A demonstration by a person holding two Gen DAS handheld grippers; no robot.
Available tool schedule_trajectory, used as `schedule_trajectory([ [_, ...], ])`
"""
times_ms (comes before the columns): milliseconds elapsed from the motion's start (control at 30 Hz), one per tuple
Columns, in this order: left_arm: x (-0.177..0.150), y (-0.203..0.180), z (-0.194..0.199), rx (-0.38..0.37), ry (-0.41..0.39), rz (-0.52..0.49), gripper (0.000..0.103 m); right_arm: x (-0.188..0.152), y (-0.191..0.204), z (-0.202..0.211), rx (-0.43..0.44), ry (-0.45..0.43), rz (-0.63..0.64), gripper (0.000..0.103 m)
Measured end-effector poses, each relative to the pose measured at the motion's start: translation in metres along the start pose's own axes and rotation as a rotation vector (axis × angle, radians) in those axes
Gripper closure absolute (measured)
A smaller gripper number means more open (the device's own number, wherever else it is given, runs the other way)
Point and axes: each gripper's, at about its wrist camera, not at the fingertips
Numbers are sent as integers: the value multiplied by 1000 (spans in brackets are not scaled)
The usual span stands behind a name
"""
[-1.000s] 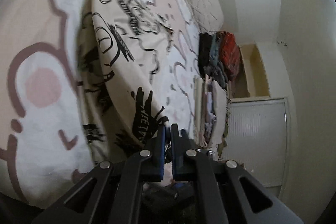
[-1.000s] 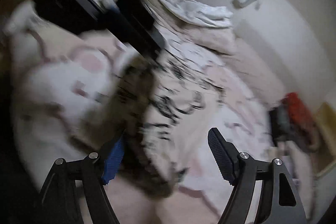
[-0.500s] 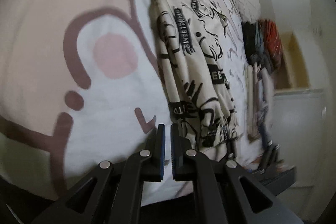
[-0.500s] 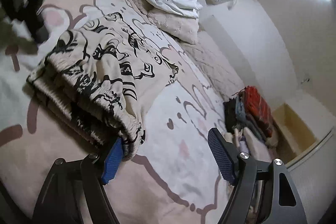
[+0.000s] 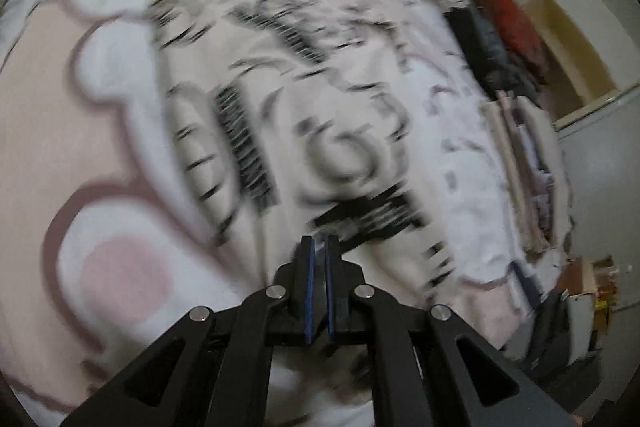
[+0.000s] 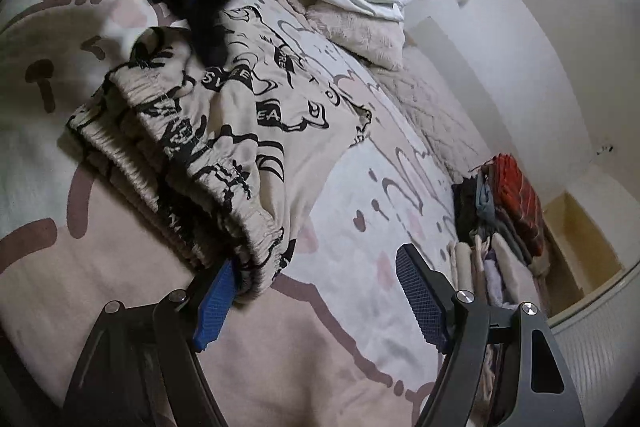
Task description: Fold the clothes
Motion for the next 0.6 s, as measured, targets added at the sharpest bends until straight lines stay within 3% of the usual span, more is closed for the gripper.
schedule_trajectory([
  [133,-21,49,36,45,-34,99,98,-1,-2,-2,19,11,-23,25],
  [267,-25,54,69,56,-107,122,98,-2,-5,-2,38,9,-45,25],
  [367,-25,24,76,-24,-127,37,98,-1,-16,-1,84,4,-96,25],
  [600,-32,-61,44,-90,-79,-297,97,-3,-68,0,295,57,-468,25],
])
Point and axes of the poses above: each gripper's, at about its wrist camera, not at the fingertips, and z roughly against the way its jaws point, y to its left, x to its top, and after that the axes turned 8 degrees about -y, right-handed
